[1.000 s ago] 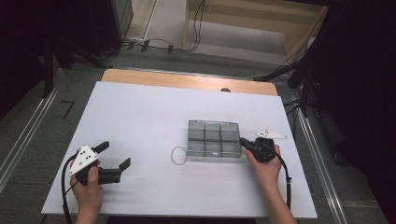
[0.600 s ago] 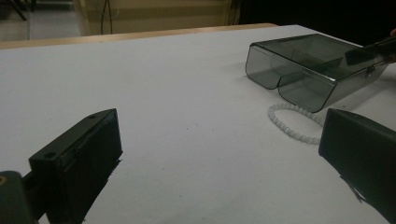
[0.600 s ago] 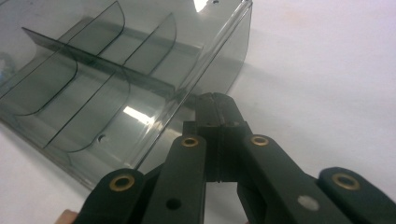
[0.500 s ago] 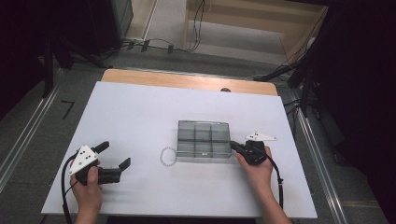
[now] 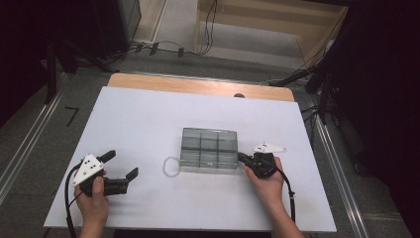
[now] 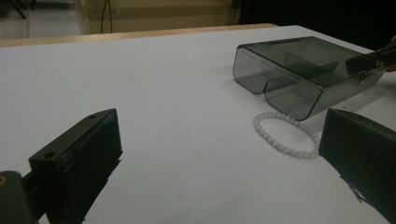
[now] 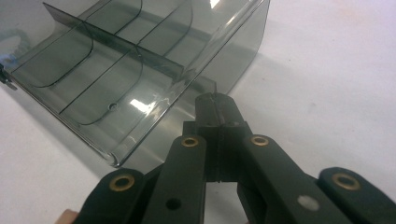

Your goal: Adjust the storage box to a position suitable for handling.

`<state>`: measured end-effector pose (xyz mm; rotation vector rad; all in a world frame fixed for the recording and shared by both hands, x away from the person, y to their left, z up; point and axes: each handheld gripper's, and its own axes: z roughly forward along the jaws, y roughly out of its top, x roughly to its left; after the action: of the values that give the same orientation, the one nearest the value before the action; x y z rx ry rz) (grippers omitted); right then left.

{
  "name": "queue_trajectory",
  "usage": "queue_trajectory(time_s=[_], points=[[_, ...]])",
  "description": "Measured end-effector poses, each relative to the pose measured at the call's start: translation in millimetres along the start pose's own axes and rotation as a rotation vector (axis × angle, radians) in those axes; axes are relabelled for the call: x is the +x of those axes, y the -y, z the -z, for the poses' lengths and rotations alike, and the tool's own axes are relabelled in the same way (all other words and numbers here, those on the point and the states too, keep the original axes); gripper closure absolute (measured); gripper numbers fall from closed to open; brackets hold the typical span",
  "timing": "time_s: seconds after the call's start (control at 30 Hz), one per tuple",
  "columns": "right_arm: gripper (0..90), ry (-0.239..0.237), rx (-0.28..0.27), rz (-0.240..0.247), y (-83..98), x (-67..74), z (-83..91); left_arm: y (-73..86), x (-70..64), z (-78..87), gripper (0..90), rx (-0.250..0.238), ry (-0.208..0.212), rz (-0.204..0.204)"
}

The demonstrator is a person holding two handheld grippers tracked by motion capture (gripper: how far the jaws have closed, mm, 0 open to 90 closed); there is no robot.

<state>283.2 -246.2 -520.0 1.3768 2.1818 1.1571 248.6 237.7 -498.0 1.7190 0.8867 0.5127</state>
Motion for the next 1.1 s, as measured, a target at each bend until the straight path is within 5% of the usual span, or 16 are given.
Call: queue_trajectory(time_s=[0.23, 0.4, 0.57, 0.87, 0.93, 1.1], points=[[87.8, -0.012, -0.019, 0.009, -0.4, -2.5, 0.6, 0.1, 0.0, -0.3, 0.0, -0.001, 0.001, 0.000], [77.2, 0.007, -0.032, 0.000, -1.4, -7.3, 4.6, 0.0, 0.3, 0.6, 0.0, 0.002, 0.005, 0.000], [58.7, 0.005, -0.082, -0.029, -3.9, -15.1, 14.6, -0.1, 0.3, 0.0, 0.0, 0.002, 0.008, -0.001], [7.5, -0.029, -0.159, -0.044, -15.5, -12.5, 27.8, -0.2, 0.6, -0.1, 0.0, 0.003, 0.010, 0.002], [0.3, -0.069, -0.179, -0.037, -16.8, -10.8, 30.4, -0.3, 0.6, -0.1, 0.0, 0.004, 0.010, 0.000], [0.0, -0.101, -0.212, -0.002, -20.4, -4.4, 35.5, -0.1, 0.6, 0.2, 0.0, 0.001, 0.011, 0.002]])
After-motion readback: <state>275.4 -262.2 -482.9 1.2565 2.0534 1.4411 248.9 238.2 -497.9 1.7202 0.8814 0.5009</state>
